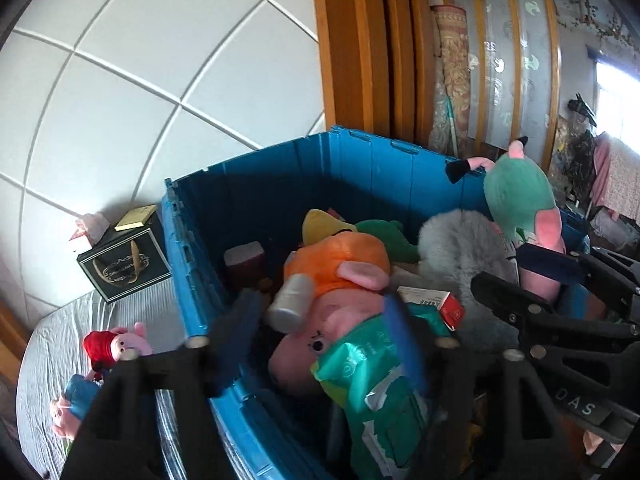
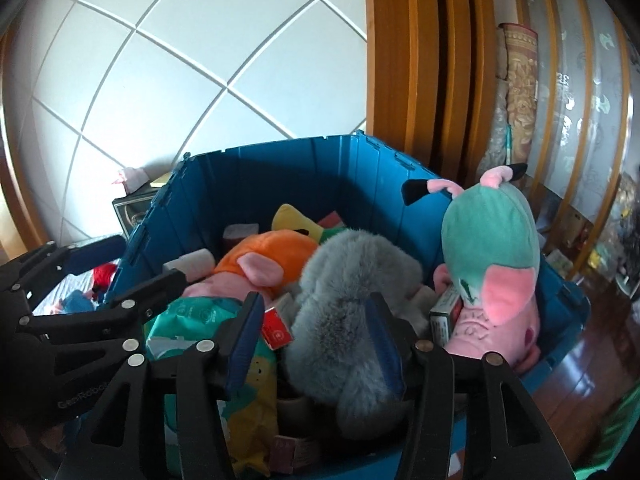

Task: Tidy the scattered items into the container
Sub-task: 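Open both grippers to drop the bottle and medicine box into the crate, then withdraw both tools from the crate back toward the bed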

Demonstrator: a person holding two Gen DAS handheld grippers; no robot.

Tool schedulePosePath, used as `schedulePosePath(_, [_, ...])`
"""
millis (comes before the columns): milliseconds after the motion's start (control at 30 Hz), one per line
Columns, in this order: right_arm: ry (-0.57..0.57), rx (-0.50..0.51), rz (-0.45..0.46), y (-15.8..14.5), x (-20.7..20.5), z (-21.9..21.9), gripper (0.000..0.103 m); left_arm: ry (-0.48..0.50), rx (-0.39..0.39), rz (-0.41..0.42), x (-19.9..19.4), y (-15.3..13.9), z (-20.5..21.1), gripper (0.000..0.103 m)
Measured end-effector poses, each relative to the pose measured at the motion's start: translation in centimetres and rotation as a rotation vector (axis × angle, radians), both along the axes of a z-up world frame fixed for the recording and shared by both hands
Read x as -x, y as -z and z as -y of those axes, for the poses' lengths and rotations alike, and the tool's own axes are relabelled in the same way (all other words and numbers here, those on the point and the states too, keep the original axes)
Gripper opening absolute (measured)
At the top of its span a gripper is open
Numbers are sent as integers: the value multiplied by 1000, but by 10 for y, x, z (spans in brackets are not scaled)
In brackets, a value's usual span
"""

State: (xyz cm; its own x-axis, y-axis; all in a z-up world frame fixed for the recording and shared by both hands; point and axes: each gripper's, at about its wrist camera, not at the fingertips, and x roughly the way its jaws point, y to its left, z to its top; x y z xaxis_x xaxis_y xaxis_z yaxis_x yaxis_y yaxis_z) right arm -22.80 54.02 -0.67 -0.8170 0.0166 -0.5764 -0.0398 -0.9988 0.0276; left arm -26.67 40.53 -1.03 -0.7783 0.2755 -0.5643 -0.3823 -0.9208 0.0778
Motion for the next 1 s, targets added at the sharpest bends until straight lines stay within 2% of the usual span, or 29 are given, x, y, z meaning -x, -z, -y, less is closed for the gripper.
schedulePosePath(100, [0, 9, -30, -9, -4, 8, 60, -24, -23, -10, -7, -5, 20, 76])
schedulePosePath(133, [-5, 14, -45, -14, -6, 12, 68, -39, -29, -14, -10, -7, 29, 76])
schedulePosePath(167, [-11, 16, -66, -19, -8, 19, 84, -57, -36, -23, -13, -9, 40, 77])
schedulePosePath(233, [-29, 9, -106, -29, -12, 35, 94, -101, -46, -40, -19, -11, 66, 82])
schedulePosePath(300, [-59, -1, -152, -40, -14, 59, 96, -159, -60, -54, -25, -12, 99, 98])
schedulePosePath(367, [-94, 13, -189, -50, -15, 84, 103, -228, -60, -62, -29, -9, 137, 101])
schedulePosePath(500, [-192, 41, -214, -60, -6, 148, 103, -342, -47, -34, -31, 5, 215, 101])
schedulePosePath(633, [-257, 62, -188, -54, 14, 219, 103, -435, -35, 14, -27, 26, 302, 101])
schedulePosePath(833, [-294, 108, -82, -15, 54, 308, 103, -555, 1, 98, -13, 65, 434, 101])
schedulePosePath(1000, [-292, 95, 47, 26, 86, 354, 103, -631, -21, 189, 1, 100, 508, 101])
